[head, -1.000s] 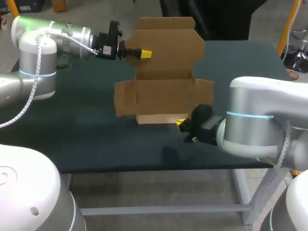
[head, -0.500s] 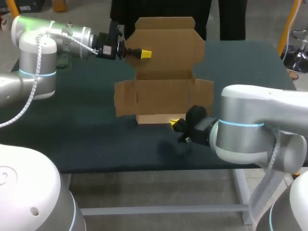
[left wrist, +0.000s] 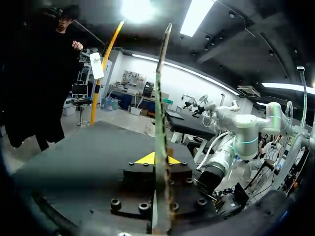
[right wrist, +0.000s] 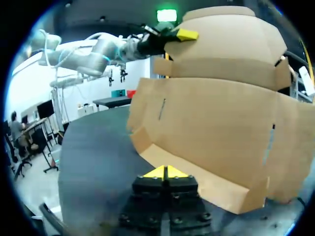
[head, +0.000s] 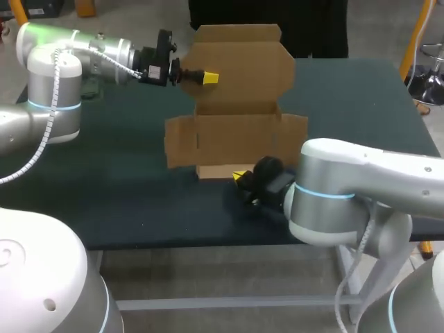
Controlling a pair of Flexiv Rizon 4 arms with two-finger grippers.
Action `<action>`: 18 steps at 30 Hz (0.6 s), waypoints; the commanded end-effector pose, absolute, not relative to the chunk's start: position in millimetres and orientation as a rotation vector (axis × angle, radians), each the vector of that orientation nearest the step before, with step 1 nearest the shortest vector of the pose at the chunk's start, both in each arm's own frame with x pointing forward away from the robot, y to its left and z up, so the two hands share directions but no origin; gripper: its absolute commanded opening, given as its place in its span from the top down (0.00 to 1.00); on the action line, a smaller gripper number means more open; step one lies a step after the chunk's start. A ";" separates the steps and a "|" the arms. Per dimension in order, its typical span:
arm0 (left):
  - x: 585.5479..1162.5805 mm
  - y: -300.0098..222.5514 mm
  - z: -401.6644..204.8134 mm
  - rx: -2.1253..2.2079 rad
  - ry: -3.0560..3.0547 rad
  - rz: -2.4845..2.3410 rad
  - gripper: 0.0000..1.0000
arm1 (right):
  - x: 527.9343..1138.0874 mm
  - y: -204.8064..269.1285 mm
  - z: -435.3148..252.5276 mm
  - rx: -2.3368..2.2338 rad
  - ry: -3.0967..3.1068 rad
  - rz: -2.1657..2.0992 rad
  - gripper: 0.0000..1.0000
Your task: Assemble the packaging by folding the flat box into shape, placing the metal phone stand inside, and closing the box properly
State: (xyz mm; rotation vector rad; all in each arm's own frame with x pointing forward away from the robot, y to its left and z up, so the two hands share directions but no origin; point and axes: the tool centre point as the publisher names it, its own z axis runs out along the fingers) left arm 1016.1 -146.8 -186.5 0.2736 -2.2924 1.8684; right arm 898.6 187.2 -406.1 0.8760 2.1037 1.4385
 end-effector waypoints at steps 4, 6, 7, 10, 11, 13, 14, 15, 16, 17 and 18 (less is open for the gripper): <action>1016.3 -146.3 -187.4 0.270 -2.291 1.865 1.00 | 906.6 191.3 -414.1 1.016 1.920 1.255 1.00; 1016.3 -146.3 -187.4 0.270 -2.291 1.865 1.00 | 909.1 189.0 -414.4 1.022 1.914 1.249 1.00; 1016.3 -146.3 -187.4 0.270 -2.291 1.865 1.00 | 910.1 188.2 -414.5 1.026 1.910 1.247 1.00; 1016.3 -146.3 -187.4 0.270 -2.291 1.865 1.00 | 913.4 186.7 -415.2 1.030 1.904 1.242 1.00; 1016.3 -146.3 -187.4 0.270 -2.291 1.865 1.00 | 914.6 186.4 -415.6 1.031 1.903 1.241 1.00; 1016.3 -146.3 -187.4 0.270 -2.291 1.865 1.00 | 917.7 185.5 -416.9 1.033 1.900 1.239 1.00; 1016.1 -146.4 -187.9 0.268 -2.291 1.866 1.00 | 919.0 185.2 -417.7 1.036 1.900 1.238 1.00; 1015.9 -146.4 -188.4 0.265 -2.292 1.866 1.00 | 920.2 185.0 -418.5 1.041 1.899 1.236 1.00; 1015.6 -146.4 -189.0 0.264 -2.292 1.866 1.00 | 921.2 184.7 -419.5 1.044 1.900 1.235 1.00; 1015.4 -146.5 -189.3 0.262 -2.293 1.866 1.00 | 922.0 184.5 -420.2 1.046 1.900 1.233 1.00; 1015.3 -146.5 -189.6 0.261 -2.294 1.866 1.00 | 922.9 184.2 -421.1 1.050 1.902 1.232 1.00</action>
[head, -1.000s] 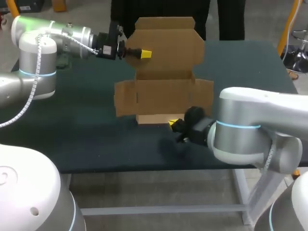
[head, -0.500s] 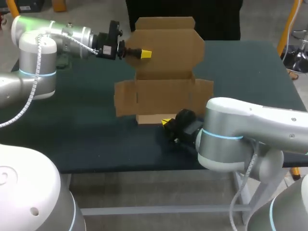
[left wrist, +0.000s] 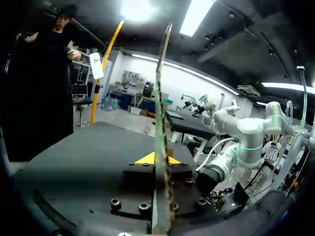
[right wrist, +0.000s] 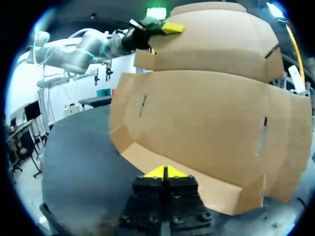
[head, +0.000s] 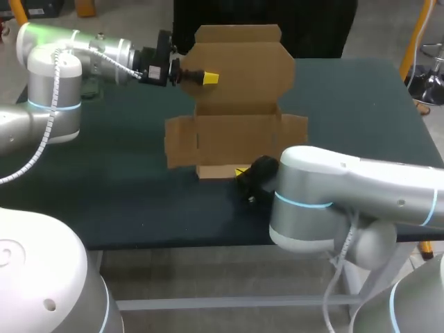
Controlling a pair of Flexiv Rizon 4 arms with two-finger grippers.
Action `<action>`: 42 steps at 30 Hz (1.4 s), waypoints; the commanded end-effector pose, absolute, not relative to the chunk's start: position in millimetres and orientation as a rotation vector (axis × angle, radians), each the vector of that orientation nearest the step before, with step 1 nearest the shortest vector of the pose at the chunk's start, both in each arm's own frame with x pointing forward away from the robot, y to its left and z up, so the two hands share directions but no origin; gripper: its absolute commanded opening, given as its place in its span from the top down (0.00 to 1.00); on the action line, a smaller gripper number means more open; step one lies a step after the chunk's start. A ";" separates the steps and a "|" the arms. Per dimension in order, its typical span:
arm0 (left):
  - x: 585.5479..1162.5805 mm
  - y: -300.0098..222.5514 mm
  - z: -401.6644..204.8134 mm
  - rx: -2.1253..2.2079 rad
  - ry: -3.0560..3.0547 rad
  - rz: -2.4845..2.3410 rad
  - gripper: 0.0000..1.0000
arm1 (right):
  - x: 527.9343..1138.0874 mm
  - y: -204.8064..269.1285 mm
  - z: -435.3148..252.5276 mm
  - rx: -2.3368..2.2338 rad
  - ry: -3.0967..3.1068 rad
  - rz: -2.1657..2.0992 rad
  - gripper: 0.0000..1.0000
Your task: Assemble the packaging by folding the flat box into shape, placing the metal phone stand inside, and closing the box properly
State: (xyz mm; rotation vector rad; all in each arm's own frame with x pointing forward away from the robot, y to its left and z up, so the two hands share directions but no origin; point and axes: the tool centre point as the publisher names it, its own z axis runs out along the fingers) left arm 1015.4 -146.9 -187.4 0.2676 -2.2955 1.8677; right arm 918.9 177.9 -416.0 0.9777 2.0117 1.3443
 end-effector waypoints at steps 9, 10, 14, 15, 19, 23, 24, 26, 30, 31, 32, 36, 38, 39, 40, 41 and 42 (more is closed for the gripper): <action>1014.0 -146.0 -192.4 0.260 -2.297 1.867 1.00 | 928.9 182.1 -426.2 1.069 1.902 1.241 1.00; 1013.9 -145.8 -192.7 0.261 -2.296 1.868 1.00 | 929.2 182.4 -426.8 1.070 1.903 1.243 1.00; 1013.8 -145.2 -193.8 0.267 -2.295 1.871 1.00 | 929.4 183.1 -429.0 1.081 1.904 1.260 1.00; 1013.8 -145.1 -194.0 0.268 -2.295 1.871 1.00 | 929.3 183.3 -429.7 1.083 1.904 1.261 1.00; 1013.6 -144.8 -194.4 0.272 -2.293 1.874 1.00 | 928.7 183.4 -431.9 1.096 1.903 1.276 1.00; 1012.5 -144.3 -195.0 0.272 -2.292 1.876 1.00 | 927.8 183.1 -433.8 1.110 1.902 1.280 1.00; 1011.7 -144.1 -195.2 0.270 -2.290 1.877 1.00 | 927.1 182.8 -434.6 1.118 1.901 1.282 1.00; 1010.3 -143.8 -195.9 0.269 -2.288 1.879 1.00 | 926.2 182.3 -436.2 1.131 1.900 1.289 1.00; 1007.4 -143.2 -197.6 0.265 -2.283 1.881 1.00 | 925.2 181.9 -438.0 1.151 1.895 1.296 1.00; 1006.6 -143.1 -197.9 0.264 -2.281 1.882 1.00 | 925.2 181.9 -438.0 1.151 1.895 1.296 1.00; 1005.6 -143.0 -198.3 0.264 -2.280 1.882 1.00 | 925.2 181.9 -438.0 1.151 1.895 1.296 1.00; 999.1 -142.3 -200.2 0.260 -2.268 1.877 1.00 | 925.2 181.9 -438.0 1.151 1.895 1.296 1.00; 993.9 -142.3 -200.7 0.255 -2.264 1.872 1.00 | 925.2 181.9 -438.0 1.151 1.895 1.296 1.00; 991.8 -142.4 -200.8 0.255 -2.264 1.871 1.00 | 925.2 181.9 -438.0 1.151 1.895 1.296 1.00; 989.8 -142.4 -200.7 0.255 -2.266 1.870 1.00 | 925.2 181.9 -438.0 1.151 1.895 1.296 1.00; 988.2 -142.4 -200.6 0.255 -2.267 1.870 1.00 | 925.2 181.9 -438.0 1.151 1.895 1.296 1.00; 987.0 -142.3 -200.5 0.256 -2.267 1.869 1.00 | 925.2 181.9 -438.0 1.151 1.895 1.296 1.00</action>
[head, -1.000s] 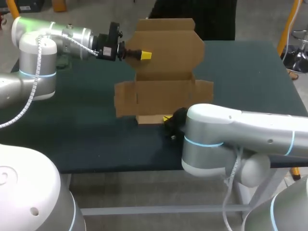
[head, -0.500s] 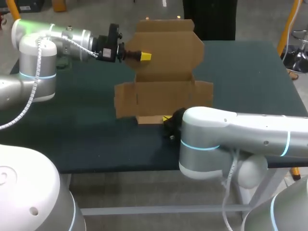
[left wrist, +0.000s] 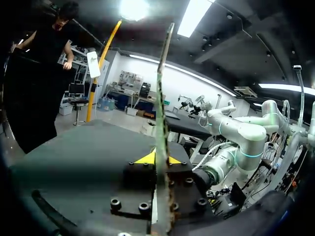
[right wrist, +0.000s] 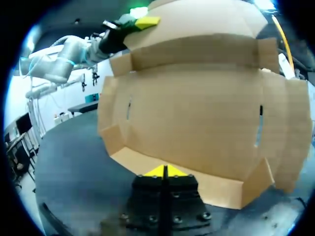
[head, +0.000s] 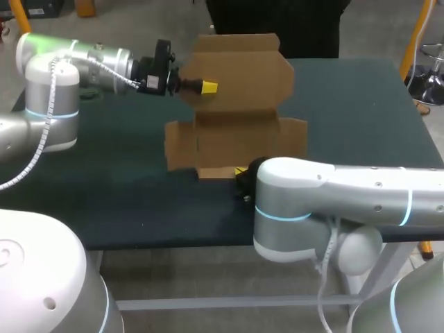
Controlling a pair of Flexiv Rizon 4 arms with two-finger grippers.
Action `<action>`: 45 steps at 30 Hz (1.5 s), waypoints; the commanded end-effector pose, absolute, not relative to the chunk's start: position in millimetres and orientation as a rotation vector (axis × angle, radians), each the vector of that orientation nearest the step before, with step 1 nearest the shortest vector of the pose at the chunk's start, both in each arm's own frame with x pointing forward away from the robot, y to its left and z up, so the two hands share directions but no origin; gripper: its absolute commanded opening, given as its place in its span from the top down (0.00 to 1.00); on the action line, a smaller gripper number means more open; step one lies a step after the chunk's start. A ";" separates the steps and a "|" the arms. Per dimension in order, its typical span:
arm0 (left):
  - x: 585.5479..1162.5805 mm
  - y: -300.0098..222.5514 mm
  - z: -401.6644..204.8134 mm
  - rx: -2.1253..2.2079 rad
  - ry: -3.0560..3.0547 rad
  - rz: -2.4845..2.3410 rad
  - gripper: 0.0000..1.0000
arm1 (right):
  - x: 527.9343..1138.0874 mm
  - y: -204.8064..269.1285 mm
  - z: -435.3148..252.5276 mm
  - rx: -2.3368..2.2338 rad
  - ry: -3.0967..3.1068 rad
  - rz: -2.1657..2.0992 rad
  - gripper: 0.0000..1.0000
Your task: Assemble the packaging by folding the flat box into shape, placing the metal phone stand inside, and closing the box properly
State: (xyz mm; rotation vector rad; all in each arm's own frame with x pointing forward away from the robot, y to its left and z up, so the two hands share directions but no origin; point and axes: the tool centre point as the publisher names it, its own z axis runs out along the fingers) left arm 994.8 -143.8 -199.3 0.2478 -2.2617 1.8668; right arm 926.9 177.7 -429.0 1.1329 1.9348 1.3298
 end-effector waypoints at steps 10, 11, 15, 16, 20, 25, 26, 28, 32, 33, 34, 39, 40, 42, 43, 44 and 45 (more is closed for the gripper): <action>969.4 -141.6 -196.3 0.251 -2.257 1.853 1.00 | 925.2 181.9 -438.0 1.151 1.895 1.296 1.00; 967.6 -141.8 -195.8 0.247 -2.253 1.850 1.00 | 925.2 181.9 -438.0 1.151 1.895 1.296 1.00; 962.5 -142.1 -195.5 0.241 -2.241 1.843 1.00 | 925.2 181.9 -438.0 1.151 1.895 1.296 1.00; 961.6 -142.1 -195.8 0.243 -2.241 1.842 1.00 | 925.2 181.9 -438.0 1.151 1.895 1.296 1.00; 955.1 -141.8 -195.4 0.247 -2.228 1.835 1.00 | 925.2 181.9 -438.0 1.151 1.895 1.296 1.00; 943.7 -143.8 -198.7 0.250 -2.228 1.838 1.00 | 925.2 181.9 -438.0 1.151 1.895 1.296 1.00; 941.5 -144.3 -199.8 0.249 -2.233 1.841 1.00 | 925.2 181.9 -438.0 1.151 1.895 1.296 1.00; 936.3 -146.0 -201.8 0.224 -2.258 1.853 1.00 | 925.2 181.9 -438.0 1.151 1.895 1.296 1.00; 930.0 -148.2 -206.2 0.221 -2.261 1.854 1.00 | 925.2 181.9 -438.0 1.151 1.895 1.296 1.00; 928.8 -148.4 -207.4 0.222 -2.260 1.854 1.00 | 925.2 181.9 -438.0 1.151 1.895 1.296 1.00; 927.6 -148.4 -208.4 0.224 -2.259 1.855 1.00 | 925.2 181.9 -438.0 1.151 1.895 1.296 1.00; 920.3 -147.7 -214.2 0.223 -2.258 1.863 1.00 | 925.2 181.9 -438.0 1.151 1.895 1.296 1.00; 919.6 -147.5 -214.7 0.224 -2.258 1.865 1.00 | 925.2 181.9 -438.0 1.151 1.895 1.296 1.00; 918.4 -146.9 -215.7 0.227 -2.256 1.866 1.00 | 925.2 181.9 -438.0 1.151 1.895 1.296 1.00; 918.2 -146.8 -216.0 0.230 -2.255 1.864 1.00 | 925.2 181.9 -438.0 1.151 1.895 1.296 1.00; 918.1 -146.7 -217.0 0.236 -2.253 1.860 1.00 | 925.2 181.9 -438.0 1.151 1.895 1.296 1.00; 918.2 -146.6 -218.0 0.239 -2.251 1.856 1.00 | 925.2 181.9 -438.0 1.151 1.895 1.296 1.00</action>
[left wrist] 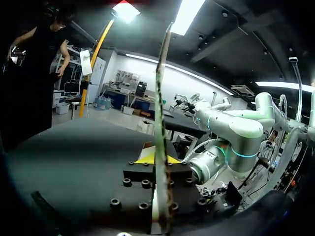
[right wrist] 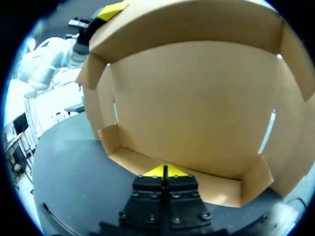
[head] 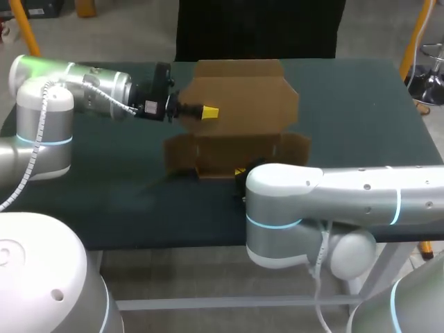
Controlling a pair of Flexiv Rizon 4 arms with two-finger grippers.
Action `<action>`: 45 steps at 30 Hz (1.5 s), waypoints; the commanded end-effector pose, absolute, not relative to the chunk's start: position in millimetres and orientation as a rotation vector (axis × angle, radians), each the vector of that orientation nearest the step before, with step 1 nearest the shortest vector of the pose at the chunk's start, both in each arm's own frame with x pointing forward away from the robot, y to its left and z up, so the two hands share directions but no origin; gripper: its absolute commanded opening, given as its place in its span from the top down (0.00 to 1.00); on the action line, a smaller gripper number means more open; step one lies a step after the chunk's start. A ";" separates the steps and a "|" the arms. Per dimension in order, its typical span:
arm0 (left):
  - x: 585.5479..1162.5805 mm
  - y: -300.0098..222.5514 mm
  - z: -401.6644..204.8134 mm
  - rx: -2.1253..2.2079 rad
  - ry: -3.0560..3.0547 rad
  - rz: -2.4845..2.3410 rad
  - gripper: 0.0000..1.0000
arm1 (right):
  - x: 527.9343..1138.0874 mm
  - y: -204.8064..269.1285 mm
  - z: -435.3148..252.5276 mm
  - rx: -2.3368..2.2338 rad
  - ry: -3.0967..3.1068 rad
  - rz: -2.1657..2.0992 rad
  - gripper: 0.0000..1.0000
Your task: Assemble the packaging by folding the flat box into shape, placing the metal phone stand inside, and closing the box properly
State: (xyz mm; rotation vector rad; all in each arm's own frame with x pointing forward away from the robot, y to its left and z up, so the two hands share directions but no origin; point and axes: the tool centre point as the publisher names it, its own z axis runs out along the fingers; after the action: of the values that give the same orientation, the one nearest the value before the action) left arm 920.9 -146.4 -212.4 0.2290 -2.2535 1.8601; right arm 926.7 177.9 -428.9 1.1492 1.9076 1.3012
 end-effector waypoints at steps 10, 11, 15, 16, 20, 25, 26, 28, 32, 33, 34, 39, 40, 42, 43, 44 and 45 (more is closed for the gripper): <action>914.7 -144.8 -225.6 0.248 -2.239 1.843 1.00 | 925.2 181.9 -438.0 1.151 1.895 1.296 1.00; 914.0 -144.8 -226.3 0.248 -2.239 1.842 1.00 | 925.2 181.9 -438.0 1.151 1.895 1.296 1.00; 911.7 -144.3 -228.9 0.250 -2.237 1.838 1.00 | 925.2 181.9 -438.0 1.151 1.895 1.296 1.00; 911.5 -144.1 -229.4 0.251 -2.236 1.837 1.00 | 925.2 181.9 -438.0 1.151 1.895 1.296 1.00; 912.1 -142.2 -230.1 0.255 -2.233 1.836 1.00 | 925.2 181.9 -438.0 1.151 1.895 1.296 1.00; 912.1 -142.2 -230.1 0.255 -2.233 1.836 1.00 | 925.2 181.9 -438.0 1.151 1.895 1.296 1.00; 912.1 -142.2 -230.1 0.255 -2.233 1.836 1.00 | 925.2 181.9 -438.0 1.151 1.895 1.296 1.00; 912.1 -142.2 -230.1 0.255 -2.233 1.836 1.00 | 925.2 181.9 -438.0 1.151 1.895 1.296 1.00; 912.1 -142.2 -230.1 0.255 -2.233 1.836 1.00 | 925.2 181.9 -438.0 1.151 1.895 1.296 1.00; 912.1 -142.2 -230.1 0.255 -2.233 1.836 1.00 | 925.2 181.9 -438.0 1.151 1.895 1.296 1.00; 912.1 -142.2 -230.1 0.255 -2.233 1.836 1.00 | 925.2 181.9 -438.0 1.151 1.895 1.296 1.00; 912.1 -142.2 -230.1 0.255 -2.233 1.836 1.00 | 925.2 181.9 -438.0 1.151 1.895 1.296 1.00; 912.1 -142.2 -230.1 0.255 -2.233 1.836 1.00 | 925.2 181.9 -438.0 1.151 1.895 1.296 1.00; 912.1 -142.2 -230.1 0.255 -2.233 1.836 1.00 | 925.2 181.9 -438.0 1.151 1.895 1.296 1.00; 912.1 -142.2 -230.1 0.255 -2.233 1.836 1.00 | 925.2 181.9 -438.0 1.151 1.895 1.296 1.00; 912.1 -142.2 -230.1 0.255 -2.233 1.836 1.00 | 925.2 181.9 -438.0 1.151 1.895 1.296 1.00; 912.1 -142.2 -230.1 0.255 -2.233 1.836 1.00 | 925.2 181.9 -438.0 1.151 1.895 1.296 1.00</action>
State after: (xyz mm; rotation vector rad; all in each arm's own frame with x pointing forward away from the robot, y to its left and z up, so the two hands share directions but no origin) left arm 911.9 -143.2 -225.9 0.2588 -2.2352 1.8368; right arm 926.4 178.1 -429.5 1.1486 1.9038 1.3026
